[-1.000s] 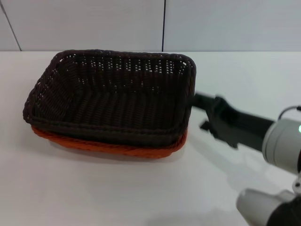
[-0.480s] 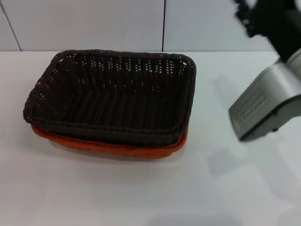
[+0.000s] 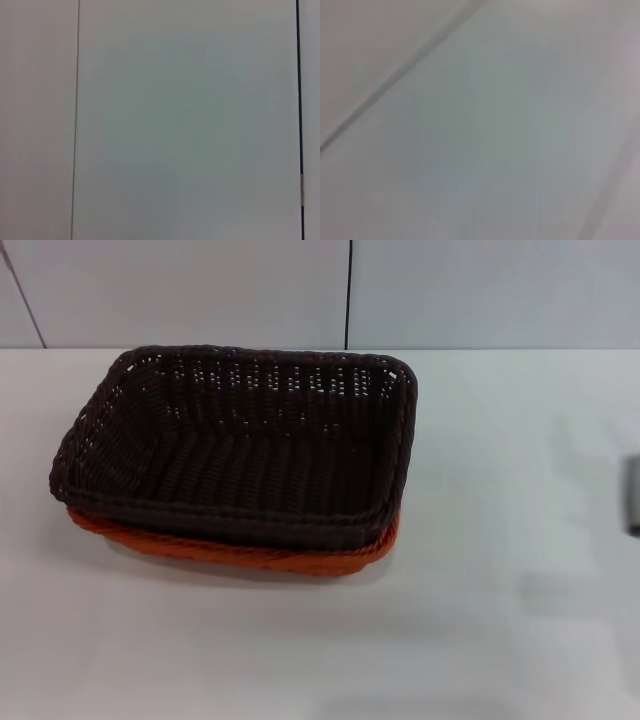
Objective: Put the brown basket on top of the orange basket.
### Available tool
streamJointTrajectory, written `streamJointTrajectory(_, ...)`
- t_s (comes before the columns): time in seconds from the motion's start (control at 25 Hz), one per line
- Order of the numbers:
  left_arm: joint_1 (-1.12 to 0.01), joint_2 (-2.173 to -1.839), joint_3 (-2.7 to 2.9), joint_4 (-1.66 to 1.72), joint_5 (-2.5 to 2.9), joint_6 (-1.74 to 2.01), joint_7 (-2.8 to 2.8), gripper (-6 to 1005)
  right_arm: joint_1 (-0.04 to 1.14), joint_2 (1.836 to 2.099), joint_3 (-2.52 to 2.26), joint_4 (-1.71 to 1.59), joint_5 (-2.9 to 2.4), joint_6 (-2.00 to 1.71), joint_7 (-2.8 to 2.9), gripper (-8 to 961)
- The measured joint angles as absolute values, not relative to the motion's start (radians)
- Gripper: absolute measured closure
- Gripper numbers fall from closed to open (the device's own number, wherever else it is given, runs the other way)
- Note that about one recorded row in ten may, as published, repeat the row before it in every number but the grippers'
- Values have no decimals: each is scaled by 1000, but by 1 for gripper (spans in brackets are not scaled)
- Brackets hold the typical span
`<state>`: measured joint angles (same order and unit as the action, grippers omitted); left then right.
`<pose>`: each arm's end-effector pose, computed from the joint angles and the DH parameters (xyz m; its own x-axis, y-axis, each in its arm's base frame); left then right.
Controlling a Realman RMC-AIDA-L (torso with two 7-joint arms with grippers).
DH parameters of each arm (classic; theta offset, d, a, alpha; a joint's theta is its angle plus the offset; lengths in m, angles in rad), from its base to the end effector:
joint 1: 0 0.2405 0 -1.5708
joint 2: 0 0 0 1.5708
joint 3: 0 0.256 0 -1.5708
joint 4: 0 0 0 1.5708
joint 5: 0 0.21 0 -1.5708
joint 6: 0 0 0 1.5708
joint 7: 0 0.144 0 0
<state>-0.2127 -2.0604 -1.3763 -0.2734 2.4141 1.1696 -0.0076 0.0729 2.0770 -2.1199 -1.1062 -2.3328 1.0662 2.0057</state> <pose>-0.4056 0.2729 0.0599 0.7306 -0.0778 0.6783 0.6563 0.3539 -0.6663 0.2080 0.3101 0.0295 0.9533 0.2968 -0.0559 -0.1426 0.2792 -0.9496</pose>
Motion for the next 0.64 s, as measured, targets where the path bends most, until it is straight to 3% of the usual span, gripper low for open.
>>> streamJointTrajectory(0.32,-241,-2057,-1421,-248,2410,1162,-8,218,103,2078,-2099,-607,-2267,1495,2944,259)
streamJointTrajectory(0.64,-256,-2059,-1455,-233,2409,1160,-8,218,93,2088,-2107,-491,-2196,1515,3036,259)
